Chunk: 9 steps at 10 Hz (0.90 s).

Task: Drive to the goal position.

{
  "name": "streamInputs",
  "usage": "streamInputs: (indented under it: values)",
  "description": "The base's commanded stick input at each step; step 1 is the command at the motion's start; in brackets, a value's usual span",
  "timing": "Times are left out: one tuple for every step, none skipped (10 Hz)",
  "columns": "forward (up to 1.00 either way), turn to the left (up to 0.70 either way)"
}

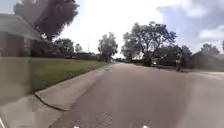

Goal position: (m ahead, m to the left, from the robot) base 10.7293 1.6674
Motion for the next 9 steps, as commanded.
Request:
streamInputs:
  values:
    - [1.00, -0.19]
    - [1.00, -0.07]
    - [1.00, 0.00]
    - [1.00, 0.00]
    - [1.00, 0.00]
    - [1.00, 0.00]
    - [1.00, 0.00]
    - [1.00, 0.00]
    - [1.00, 0.00]
